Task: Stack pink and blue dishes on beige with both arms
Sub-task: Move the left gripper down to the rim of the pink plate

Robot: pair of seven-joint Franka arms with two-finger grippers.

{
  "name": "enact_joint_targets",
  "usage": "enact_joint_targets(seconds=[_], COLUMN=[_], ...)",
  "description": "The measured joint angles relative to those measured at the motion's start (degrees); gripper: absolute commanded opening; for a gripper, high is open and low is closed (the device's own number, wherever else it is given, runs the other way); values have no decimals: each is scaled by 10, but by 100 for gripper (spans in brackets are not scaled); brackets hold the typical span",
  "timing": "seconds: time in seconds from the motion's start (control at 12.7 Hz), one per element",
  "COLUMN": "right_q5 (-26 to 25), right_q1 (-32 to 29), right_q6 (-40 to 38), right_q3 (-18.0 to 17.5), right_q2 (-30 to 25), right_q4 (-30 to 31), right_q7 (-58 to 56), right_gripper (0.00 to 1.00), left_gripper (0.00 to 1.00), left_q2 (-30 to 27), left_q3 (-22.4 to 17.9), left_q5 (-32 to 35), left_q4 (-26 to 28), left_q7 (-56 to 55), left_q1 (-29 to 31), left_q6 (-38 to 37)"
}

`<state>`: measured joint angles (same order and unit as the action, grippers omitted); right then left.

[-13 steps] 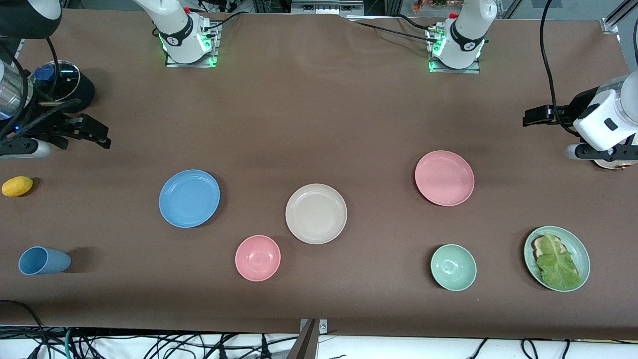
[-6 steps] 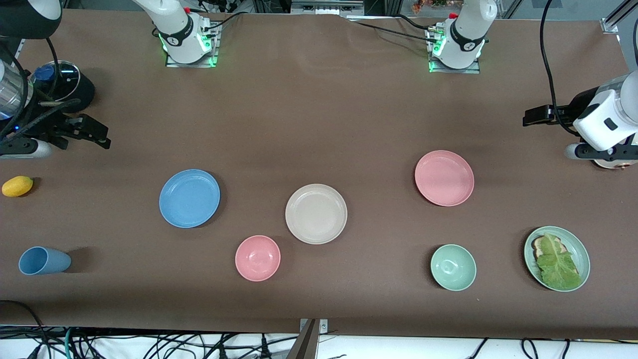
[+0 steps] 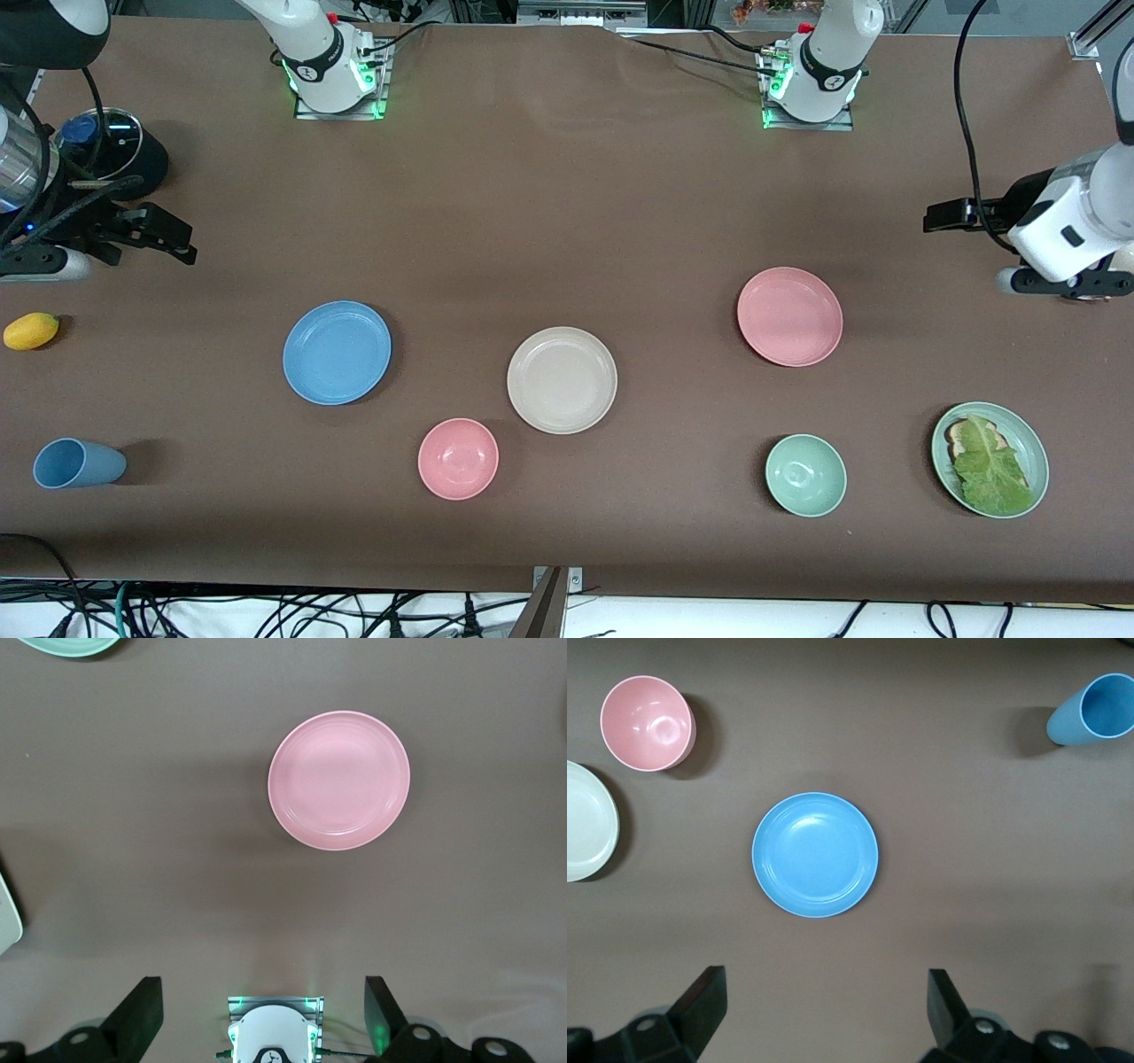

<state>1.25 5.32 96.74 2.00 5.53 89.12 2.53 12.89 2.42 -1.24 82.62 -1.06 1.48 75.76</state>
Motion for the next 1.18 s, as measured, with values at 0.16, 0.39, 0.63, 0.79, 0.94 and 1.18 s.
enact_joint_targets(seconds=[0.16,0.39,0.63,0.79,0.94,1.18], right_q5=[0,0,0,0,0,0], right_q1=[0,1,1,1,1,1], right_q6=[0,0,0,0,0,1], right_q3=[0,0,0,0,0,0], right_q2=[0,0,0,0,0,0], right_q4=[0,0,0,0,0,0], right_q7=[0,0,0,0,0,0], right_gripper=[100,100,100,100,100,100], left_gripper=[100,100,100,100,100,100], left_q2=[25,92,141,155,172,187], left_q3=[-1,-1,1,1,0,0], left_q5=[-2,-9,-35,-49,-72,-84], left_q4=[2,5,4,5,12,57], left_q7=[0,1,1,1,3,37], left_q1=[2,4,-7,-7,8,30], left_q6=[53,84,95,106,152,228])
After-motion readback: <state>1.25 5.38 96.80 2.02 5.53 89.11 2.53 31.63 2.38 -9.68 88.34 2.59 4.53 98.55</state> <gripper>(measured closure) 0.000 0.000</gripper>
